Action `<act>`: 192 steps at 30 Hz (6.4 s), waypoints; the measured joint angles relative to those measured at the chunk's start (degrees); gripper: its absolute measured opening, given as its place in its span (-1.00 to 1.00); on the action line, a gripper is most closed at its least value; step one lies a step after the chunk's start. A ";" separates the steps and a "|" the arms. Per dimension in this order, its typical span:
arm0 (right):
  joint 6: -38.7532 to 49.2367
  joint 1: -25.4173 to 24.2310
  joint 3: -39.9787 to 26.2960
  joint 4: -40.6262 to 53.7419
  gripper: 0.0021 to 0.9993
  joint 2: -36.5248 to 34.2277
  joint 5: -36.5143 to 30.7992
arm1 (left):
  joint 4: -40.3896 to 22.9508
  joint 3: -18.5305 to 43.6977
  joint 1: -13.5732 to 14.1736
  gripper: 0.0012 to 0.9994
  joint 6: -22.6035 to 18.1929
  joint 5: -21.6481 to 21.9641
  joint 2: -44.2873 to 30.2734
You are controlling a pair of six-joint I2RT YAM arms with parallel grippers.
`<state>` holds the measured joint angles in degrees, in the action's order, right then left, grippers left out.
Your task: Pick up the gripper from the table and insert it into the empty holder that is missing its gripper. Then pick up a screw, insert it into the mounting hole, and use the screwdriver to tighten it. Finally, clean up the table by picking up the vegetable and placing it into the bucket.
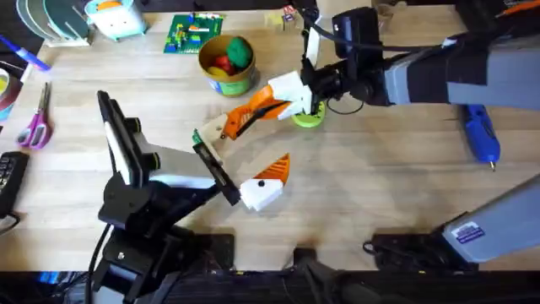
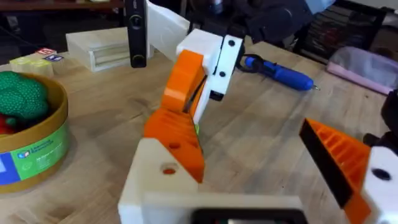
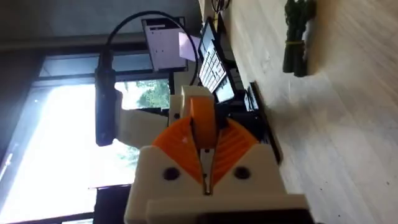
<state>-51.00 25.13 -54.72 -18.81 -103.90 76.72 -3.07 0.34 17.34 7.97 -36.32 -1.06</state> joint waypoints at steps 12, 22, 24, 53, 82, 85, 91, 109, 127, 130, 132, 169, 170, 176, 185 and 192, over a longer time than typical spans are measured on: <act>-2.38 3.77 0.00 -0.36 -0.98 0.00 -2.51 | -0.05 0.00 0.00 0.99 0.29 0.07 -0.01; -8.17 5.73 -0.39 -1.57 -0.98 0.16 -8.79 | -0.14 0.00 -0.46 0.99 2.30 2.66 -0.16; -9.07 5.98 -0.39 -1.62 -0.98 0.22 -9.95 | -0.14 0.00 -0.46 0.99 2.53 3.13 -0.48; -13.57 6.84 -0.37 -8.19 -0.99 0.39 -16.37 | 0.06 0.00 -0.44 0.99 1.24 9.71 -0.37; -17.12 12.22 -0.37 -11.10 -0.84 0.39 -24.37 | -0.14 0.00 -0.79 0.99 5.26 15.83 -0.37; -17.12 12.13 -0.37 -11.05 -0.56 0.39 -23.88 | -0.09 -0.01 -0.77 0.99 5.33 15.53 -0.37; -16.53 12.02 -0.37 -10.90 -0.31 0.39 -22.99 | 0.11 0.00 0.11 0.99 5.10 11.89 -0.37; -10.31 7.21 -0.35 -8.40 0.34 0.39 -14.47 | 0.15 0.00 0.11 0.99 4.93 10.15 -0.33; 2.64 1.03 -0.35 -2.16 0.77 0.37 -2.93 | 0.10 0.00 0.10 0.99 0.78 -0.95 -0.33; 4.87 0.24 -0.33 0.04 0.78 0.39 -2.08 | 0.01 0.00 0.11 0.99 -2.19 -3.99 -0.33; 6.22 -0.26 -0.33 0.24 0.78 0.39 -1.87 | -0.11 0.00 0.11 0.99 -3.97 -5.88 -0.33; 54.97 1.68 -2.23 39.08 0.68 15.02 -63.95 | -0.38 0.00 0.11 0.99 -7.54 -9.15 -0.33; 55.32 2.33 -2.29 39.28 0.61 14.21 -64.75 | -0.38 0.00 0.11 0.98 -7.55 -9.15 -0.33; 56.33 5.99 -2.91 39.52 0.16 12.26 -68.58 | -0.38 0.00 0.11 0.99 -7.55 -9.15 -0.33; 57.07 6.68 -3.67 38.22 -0.11 9.07 -70.31 | -0.38 0.00 0.11 0.99 -7.55 -9.15 -0.33; 57.10 6.70 -3.69 37.19 -0.21 8.55 -70.54 | -0.38 0.00 0.11 0.99 -7.55 -9.15 -0.33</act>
<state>6.09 31.83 -58.41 18.38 -95.34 6.18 -3.45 0.34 17.45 0.43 -45.47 -1.39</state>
